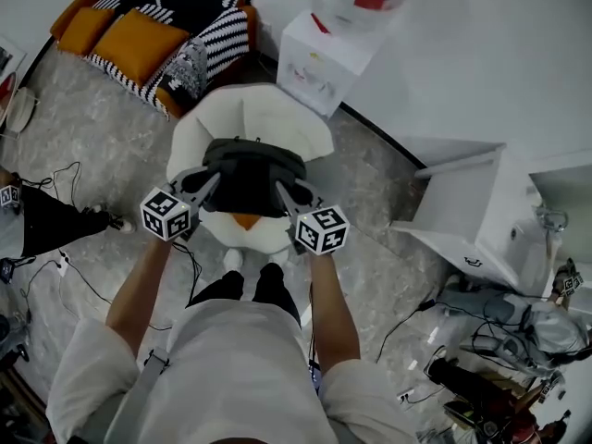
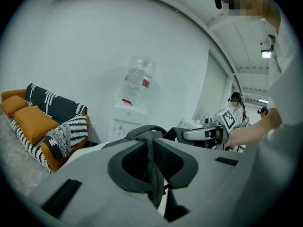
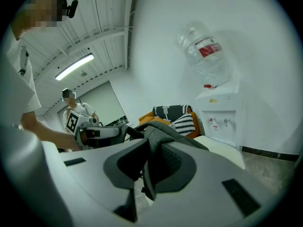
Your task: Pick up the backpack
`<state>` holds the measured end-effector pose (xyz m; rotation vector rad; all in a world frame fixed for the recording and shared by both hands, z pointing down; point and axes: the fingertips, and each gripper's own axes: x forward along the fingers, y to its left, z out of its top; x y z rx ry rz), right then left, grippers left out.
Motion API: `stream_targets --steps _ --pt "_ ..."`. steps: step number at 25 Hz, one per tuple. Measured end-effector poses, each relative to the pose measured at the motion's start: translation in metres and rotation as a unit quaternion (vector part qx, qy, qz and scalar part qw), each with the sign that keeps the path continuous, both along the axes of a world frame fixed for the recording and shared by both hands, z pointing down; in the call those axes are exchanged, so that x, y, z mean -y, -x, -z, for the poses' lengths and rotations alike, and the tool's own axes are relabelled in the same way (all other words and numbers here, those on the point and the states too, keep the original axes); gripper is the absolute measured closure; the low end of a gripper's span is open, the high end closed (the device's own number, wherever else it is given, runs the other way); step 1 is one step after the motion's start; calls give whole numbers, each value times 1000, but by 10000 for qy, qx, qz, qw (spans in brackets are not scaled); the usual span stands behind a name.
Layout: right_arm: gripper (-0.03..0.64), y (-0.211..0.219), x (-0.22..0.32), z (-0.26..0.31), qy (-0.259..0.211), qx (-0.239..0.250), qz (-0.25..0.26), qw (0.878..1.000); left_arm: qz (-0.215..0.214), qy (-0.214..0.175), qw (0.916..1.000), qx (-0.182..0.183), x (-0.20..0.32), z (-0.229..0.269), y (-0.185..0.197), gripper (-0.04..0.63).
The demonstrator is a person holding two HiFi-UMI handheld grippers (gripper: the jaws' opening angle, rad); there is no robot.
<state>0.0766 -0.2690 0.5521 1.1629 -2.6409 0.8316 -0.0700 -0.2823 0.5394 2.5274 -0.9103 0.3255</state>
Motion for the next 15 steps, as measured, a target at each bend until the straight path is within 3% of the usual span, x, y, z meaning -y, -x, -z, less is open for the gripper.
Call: stream_targets --steps 15 --pt "569 8 -19 88 -680 -79 86 9976 -103 -685 9973 -243 -9 88 6 565"
